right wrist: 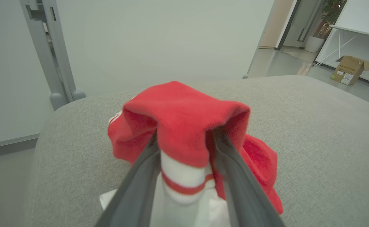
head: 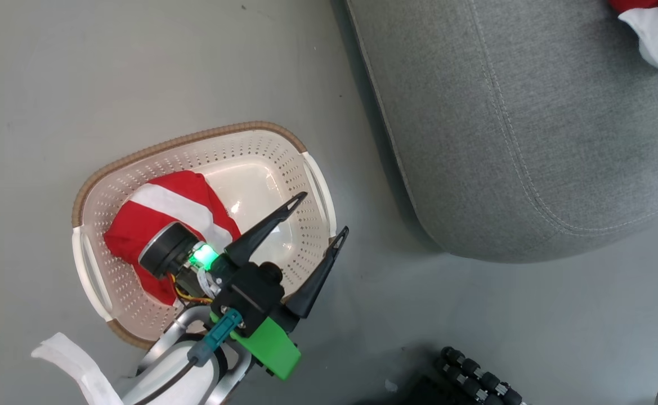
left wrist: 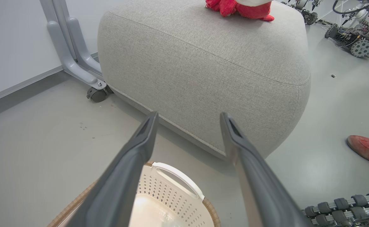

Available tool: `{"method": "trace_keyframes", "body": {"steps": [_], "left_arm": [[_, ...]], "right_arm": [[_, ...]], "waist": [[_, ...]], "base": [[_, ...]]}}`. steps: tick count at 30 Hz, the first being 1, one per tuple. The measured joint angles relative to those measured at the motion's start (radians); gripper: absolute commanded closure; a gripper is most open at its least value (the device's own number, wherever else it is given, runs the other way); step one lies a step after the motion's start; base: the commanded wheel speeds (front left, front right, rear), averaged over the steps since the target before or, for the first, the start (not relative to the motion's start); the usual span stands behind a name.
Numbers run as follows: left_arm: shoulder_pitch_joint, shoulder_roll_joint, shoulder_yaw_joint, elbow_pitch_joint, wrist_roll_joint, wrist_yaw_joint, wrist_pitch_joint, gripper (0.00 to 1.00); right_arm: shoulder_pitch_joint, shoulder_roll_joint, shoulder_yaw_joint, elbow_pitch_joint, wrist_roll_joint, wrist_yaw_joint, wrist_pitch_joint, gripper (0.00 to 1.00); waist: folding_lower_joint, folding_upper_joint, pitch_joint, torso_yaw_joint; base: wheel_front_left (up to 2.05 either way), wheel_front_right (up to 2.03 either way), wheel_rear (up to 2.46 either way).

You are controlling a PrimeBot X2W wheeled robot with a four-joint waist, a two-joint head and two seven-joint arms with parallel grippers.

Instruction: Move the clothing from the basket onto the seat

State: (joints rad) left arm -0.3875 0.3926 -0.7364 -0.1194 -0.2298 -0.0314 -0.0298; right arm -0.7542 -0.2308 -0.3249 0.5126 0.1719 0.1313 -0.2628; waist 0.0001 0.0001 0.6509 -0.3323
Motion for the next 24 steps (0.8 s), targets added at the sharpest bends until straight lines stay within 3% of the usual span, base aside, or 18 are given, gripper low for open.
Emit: {"method": "trace_keyframes", "body": {"steps": [5, 12, 17, 24], "left_arm": [[0.016, -0.042, -0.005, 0.050, -0.034, -0.002, -0.058, 0.00], [0.057, -0.121, 0.008, 0.139, -0.085, 0.029, -0.168, 0.00], [0.099, -0.165, 0.040, 0.203, -0.102, 0.067, -0.219, 0.00], [0.186, -0.223, 0.141, 0.217, -0.101, 0.106, -0.232, 0.00]], "right_arm": [[0.155, 0.078, -0.070, -0.056, -0.068, 0.000, 0.000, 0.00], [0.422, 0.155, -0.021, -0.119, -0.086, 0.000, 0.000, 0.00], [0.583, 0.180, 0.106, -0.172, -0.096, 0.000, 0.000, 0.00], [0.666, 0.183, 0.277, -0.249, -0.060, 0.000, 0.000, 0.00]], "waist": [[-0.0001, 0.0000, -0.050, 0.002], [-0.0002, 0.0000, -0.147, 0.013], [-0.0002, 0.0000, -0.230, 0.040], [-0.0002, 0.0000, -0.343, 0.114]], "base": [[0.00, 0.00, 0.00], [0.00, 0.00, 0.00], [0.00, 0.00, 0.00], [0.00, 0.00, 0.00]]}}
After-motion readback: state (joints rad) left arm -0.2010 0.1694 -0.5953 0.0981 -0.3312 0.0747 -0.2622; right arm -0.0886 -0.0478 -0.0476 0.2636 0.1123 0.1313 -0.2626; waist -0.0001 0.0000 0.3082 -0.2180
